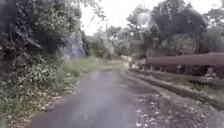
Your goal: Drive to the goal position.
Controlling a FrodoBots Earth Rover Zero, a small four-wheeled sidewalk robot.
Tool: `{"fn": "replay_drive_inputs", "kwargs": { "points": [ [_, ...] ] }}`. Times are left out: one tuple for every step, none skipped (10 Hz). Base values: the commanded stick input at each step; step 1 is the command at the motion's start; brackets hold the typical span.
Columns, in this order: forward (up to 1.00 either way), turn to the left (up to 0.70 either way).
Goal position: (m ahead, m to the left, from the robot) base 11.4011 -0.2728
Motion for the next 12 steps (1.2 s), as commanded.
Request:
{"fn": "replay_drive_inputs", "kwargs": {
  "points": [
    [0.45,0.02],
    [0.45,0.02],
    [0.45,0.02],
    [0.45,0.02],
    [0.45,0.02],
    [0.45,0.02],
    [0.45,0.03],
    [0.45,0.03],
    [0.45,0.03],
    [0.45,0.02],
    [0.45,0.02],
    [0.45,0.02]
  ]
}}
